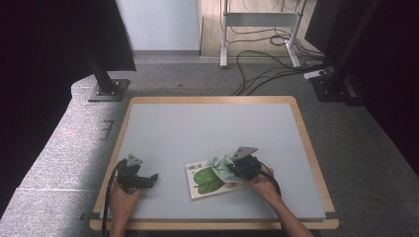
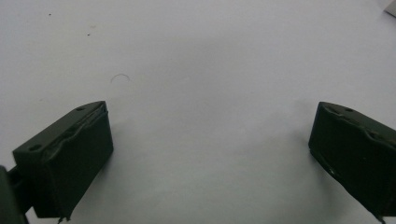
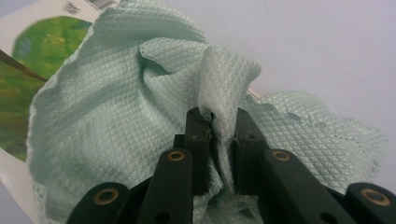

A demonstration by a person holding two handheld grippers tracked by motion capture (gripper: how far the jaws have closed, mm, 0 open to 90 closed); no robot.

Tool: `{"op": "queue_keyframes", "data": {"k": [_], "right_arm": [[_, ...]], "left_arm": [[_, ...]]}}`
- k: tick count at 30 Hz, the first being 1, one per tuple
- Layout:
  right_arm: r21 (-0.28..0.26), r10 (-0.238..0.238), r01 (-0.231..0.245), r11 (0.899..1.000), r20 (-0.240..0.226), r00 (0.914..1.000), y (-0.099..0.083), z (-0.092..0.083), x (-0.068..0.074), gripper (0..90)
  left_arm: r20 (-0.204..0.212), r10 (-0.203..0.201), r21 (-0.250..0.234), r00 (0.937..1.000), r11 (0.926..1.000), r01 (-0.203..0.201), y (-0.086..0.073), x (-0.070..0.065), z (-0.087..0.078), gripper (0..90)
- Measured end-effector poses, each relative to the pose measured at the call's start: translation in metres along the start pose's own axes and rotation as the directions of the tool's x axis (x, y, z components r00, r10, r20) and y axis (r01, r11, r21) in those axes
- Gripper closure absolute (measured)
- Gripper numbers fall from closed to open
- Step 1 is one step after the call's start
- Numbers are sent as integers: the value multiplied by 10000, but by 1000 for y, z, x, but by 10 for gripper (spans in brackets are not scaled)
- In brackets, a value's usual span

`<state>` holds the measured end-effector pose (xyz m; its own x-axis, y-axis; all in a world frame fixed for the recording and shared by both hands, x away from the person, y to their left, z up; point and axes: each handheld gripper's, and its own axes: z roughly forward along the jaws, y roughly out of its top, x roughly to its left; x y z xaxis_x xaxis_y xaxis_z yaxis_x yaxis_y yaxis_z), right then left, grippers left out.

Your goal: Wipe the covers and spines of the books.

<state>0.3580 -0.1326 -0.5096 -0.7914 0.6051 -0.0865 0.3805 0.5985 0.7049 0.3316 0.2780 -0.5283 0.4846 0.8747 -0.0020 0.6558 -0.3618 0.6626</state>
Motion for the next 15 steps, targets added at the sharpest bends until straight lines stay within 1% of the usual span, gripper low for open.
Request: {"op": "queue_keyframes", "data": {"k": [3,6,12,15], "right_arm": [[-74,-95,93,9999,-225,9997,7,6,8,778],[-225,-93,78,9997,-683,9976,14,12,17,777],[-344,-520,485,9982,-1096,9926,32,26,38,776],[-419,-608,555,9976,-1406,9882,40,33,47,775]], "left_arm": [[-5,4,-6,10000,10000,-4,0,0,0,0],[-4,6,-6,10000,10000,-6,0,0,0,0],[-2,11,-13,10000,10000,-11,0,0,0,0],[-2,14,-13,10000,10000,-14,0,0,0,0]]}}
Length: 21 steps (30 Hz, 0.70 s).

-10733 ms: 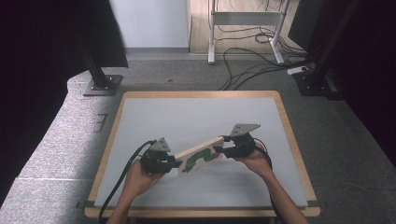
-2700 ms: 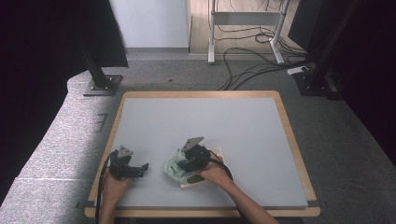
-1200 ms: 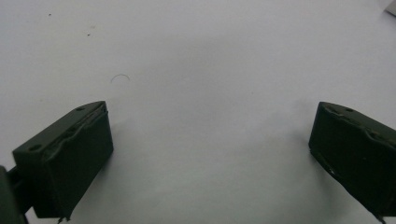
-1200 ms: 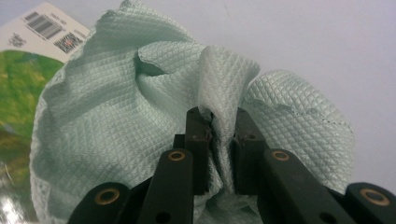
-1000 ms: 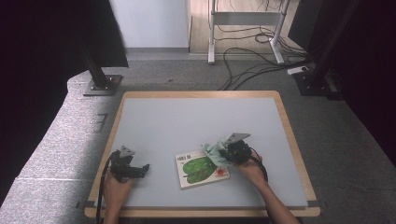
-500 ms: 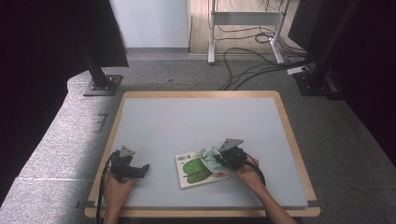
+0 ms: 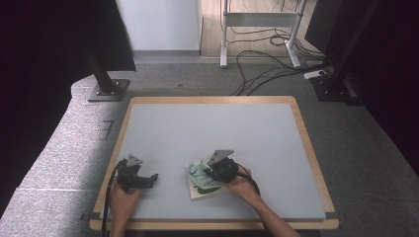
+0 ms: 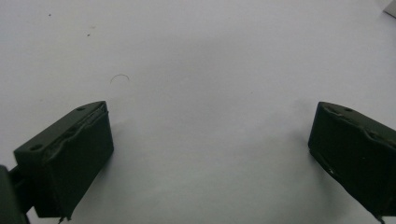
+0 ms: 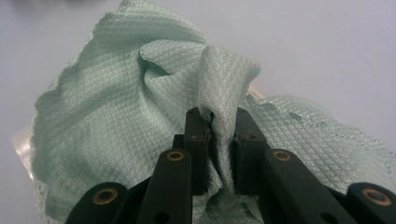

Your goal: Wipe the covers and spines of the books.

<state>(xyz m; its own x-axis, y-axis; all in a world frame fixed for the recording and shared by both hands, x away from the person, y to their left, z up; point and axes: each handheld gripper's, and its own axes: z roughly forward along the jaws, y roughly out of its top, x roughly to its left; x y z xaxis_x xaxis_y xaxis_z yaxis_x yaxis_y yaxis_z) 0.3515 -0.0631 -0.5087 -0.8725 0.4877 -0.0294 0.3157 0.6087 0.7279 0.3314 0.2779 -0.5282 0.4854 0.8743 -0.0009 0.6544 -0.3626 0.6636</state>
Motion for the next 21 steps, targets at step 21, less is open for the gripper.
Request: {"op": "queue_keyframes", "data": {"k": [21], "right_arm": [[-154,-982,971,9952,-1307,9865,18,15,44,777]], "left_arm": [[-1,14,-24,10000,10000,-14,0,0,0,4]]}}
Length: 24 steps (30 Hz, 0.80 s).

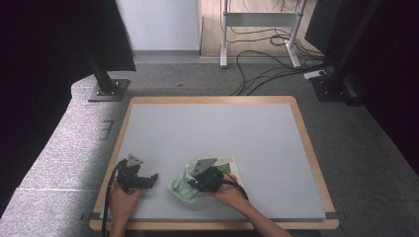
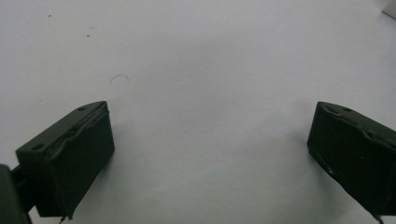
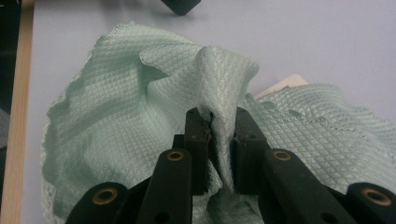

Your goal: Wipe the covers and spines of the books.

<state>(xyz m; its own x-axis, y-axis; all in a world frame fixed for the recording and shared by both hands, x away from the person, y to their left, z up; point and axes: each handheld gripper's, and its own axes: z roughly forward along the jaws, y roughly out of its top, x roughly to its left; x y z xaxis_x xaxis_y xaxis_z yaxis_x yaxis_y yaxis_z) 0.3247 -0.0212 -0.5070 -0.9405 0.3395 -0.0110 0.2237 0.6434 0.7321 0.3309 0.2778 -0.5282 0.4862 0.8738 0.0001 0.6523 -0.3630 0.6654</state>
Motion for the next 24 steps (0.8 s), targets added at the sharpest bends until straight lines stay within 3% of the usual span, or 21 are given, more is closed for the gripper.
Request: {"op": "queue_keyframes", "data": {"k": [4,15,17,24], "right_arm": [[50,-56,55,10000,200,9998,-6,-6,-1,786],[86,863,-875,9961,960,9916,-37,-37,-30,790],[8,1281,-1294,9916,1363,9824,-53,-52,-42,790],[-175,1867,-1869,9822,1935,9632,-80,-77,-56,790]], "left_arm": [[-1,16,-14,10000,10000,-16,0,0,0,8],[14,39,-38,10000,10000,-39,0,0,-1,17],[15,34,-35,10000,10000,-34,0,0,-1,17],[18,15,-32,10000,10000,-15,0,0,0,16]]}}
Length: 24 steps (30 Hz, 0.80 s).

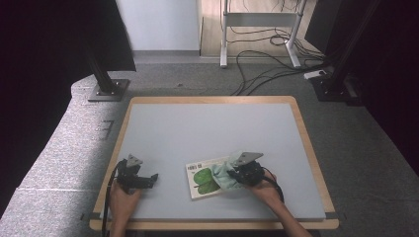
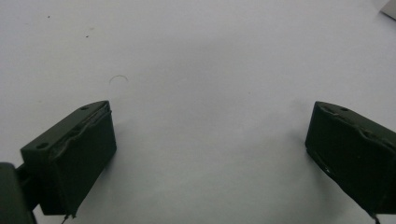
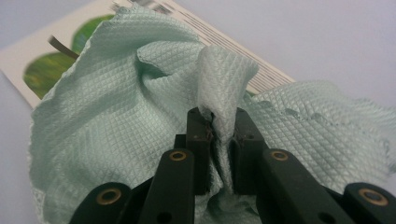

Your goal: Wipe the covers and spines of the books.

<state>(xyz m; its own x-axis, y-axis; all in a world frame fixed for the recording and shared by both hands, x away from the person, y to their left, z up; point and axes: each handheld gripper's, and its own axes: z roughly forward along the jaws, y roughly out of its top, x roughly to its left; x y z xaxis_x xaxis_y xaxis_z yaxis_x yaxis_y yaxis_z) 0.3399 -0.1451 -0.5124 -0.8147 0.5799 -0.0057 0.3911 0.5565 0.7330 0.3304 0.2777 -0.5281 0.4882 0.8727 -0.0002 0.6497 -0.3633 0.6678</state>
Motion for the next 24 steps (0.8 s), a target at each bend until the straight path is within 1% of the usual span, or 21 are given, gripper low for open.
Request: {"op": "queue_keyframes", "data": {"k": [3,5,9,12,15,19,21,24], "right_arm": [[-49,167,-166,9998,164,9997,-8,-7,-4,790],[-56,224,-223,9997,211,9995,-12,-11,-4,789],[-65,145,-143,9999,214,9997,-19,-18,2,788],[-45,43,-42,10000,155,9999,-20,-20,8,787],[-89,8,-8,10000,-62,10000,-17,-17,15,786],[-138,-191,187,9997,-350,9992,-10,-10,25,786],[-195,-239,225,9996,-733,9970,-4,-4,32,786],[-232,-532,510,9984,-1071,9928,6,6,44,786]], "left_arm": [[1,-3,2,10000,10000,3,0,0,0,16],[2,-3,3,10000,10000,3,0,0,0,16],[4,-6,2,10000,10000,6,0,0,0,16],[4,-5,4,10000,10000,5,0,0,0,16],[2,-7,3,10000,10000,7,0,0,0,16],[2,-7,2,10000,10000,7,0,0,0,16],[4,-5,3,10000,10000,5,0,0,0,16],[3,-6,3,10000,10000,6,0,0,0,16]]}}
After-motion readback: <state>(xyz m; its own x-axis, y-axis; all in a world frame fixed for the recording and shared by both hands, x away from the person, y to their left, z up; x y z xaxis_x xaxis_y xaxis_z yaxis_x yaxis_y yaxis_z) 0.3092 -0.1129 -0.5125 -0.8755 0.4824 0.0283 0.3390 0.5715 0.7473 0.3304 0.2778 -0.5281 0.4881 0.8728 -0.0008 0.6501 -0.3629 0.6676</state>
